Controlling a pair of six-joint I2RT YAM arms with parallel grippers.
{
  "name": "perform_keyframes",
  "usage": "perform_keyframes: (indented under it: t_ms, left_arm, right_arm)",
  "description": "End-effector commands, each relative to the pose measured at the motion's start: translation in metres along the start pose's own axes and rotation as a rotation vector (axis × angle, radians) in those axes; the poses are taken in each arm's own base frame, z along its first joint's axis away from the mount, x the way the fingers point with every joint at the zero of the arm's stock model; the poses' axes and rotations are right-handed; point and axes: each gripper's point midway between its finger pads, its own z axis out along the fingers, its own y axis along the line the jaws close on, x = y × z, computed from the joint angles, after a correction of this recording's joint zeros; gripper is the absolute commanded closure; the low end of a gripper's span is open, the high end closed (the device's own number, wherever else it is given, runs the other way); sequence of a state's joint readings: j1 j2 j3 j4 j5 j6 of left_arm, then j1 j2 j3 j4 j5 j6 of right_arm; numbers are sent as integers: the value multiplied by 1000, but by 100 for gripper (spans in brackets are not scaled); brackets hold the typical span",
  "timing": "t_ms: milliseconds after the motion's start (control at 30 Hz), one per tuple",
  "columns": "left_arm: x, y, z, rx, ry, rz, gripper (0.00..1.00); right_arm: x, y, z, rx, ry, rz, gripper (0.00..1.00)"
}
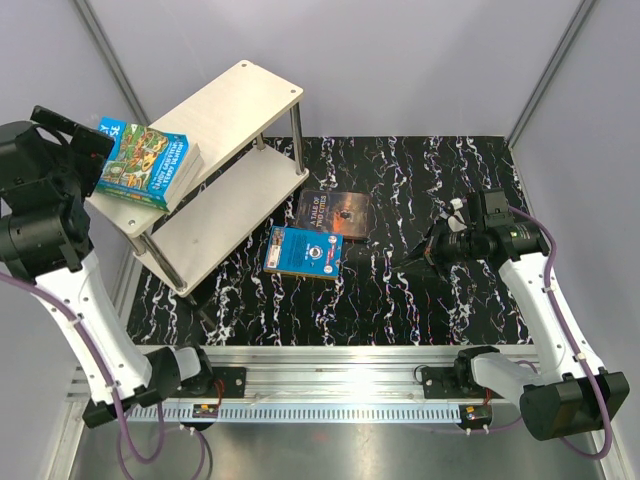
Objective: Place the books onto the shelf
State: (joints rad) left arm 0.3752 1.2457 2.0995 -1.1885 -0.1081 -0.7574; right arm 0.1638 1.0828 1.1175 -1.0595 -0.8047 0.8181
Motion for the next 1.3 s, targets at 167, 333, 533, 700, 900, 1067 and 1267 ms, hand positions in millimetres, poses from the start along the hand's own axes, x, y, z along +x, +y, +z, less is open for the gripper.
perform_keyframes:
  t_ms: [167, 333, 533, 700, 900, 1067, 1267]
  left_arm:
    - [-15, -62, -53, 278, 20, -76, 1]
    - [27, -153, -27, 470, 162, -67, 1]
    - [165, -250, -30, 642, 452, 3, 1]
    - [322, -230, -27, 549, 712, 236, 1]
    - [432, -170, -37, 465, 909, 421, 1]
    - [473, -91, -1, 324, 969, 547, 1]
    - [482, -23, 45, 212, 974, 639, 1]
  right_arm:
    - [3, 0, 5, -3, 25, -29, 100]
    - [3, -4, 7, 8, 25, -30, 100]
    - [4, -10, 6, 34, 11, -27, 100]
    - [-2, -13, 6, 62, -18, -9, 79]
    - [-36, -35, 27, 124, -37, 76, 1]
    - [-71, -44, 67, 49, -6, 139, 2]
    - [-115, -60, 112, 15, -7, 157, 6]
